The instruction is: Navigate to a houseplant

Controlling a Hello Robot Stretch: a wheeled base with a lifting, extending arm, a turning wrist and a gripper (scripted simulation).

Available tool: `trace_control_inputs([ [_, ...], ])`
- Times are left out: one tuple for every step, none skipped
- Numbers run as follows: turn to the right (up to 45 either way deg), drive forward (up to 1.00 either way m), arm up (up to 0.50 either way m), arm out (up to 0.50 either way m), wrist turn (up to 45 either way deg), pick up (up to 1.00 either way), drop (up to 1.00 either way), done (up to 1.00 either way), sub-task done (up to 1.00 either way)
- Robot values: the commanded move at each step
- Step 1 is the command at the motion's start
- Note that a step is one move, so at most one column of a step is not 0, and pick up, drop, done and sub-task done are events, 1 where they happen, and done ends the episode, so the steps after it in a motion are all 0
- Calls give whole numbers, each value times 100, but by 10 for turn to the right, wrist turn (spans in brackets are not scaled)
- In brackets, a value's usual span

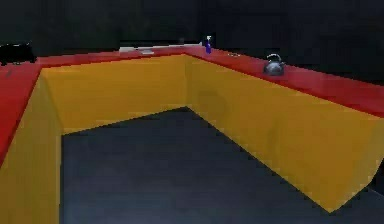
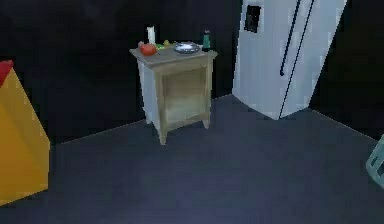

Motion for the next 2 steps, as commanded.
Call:
trace_control_inputs([
  [450,0,0,0,0,0,0,0,0],
  [450,0,0,0,0,0,0,0,0],
])
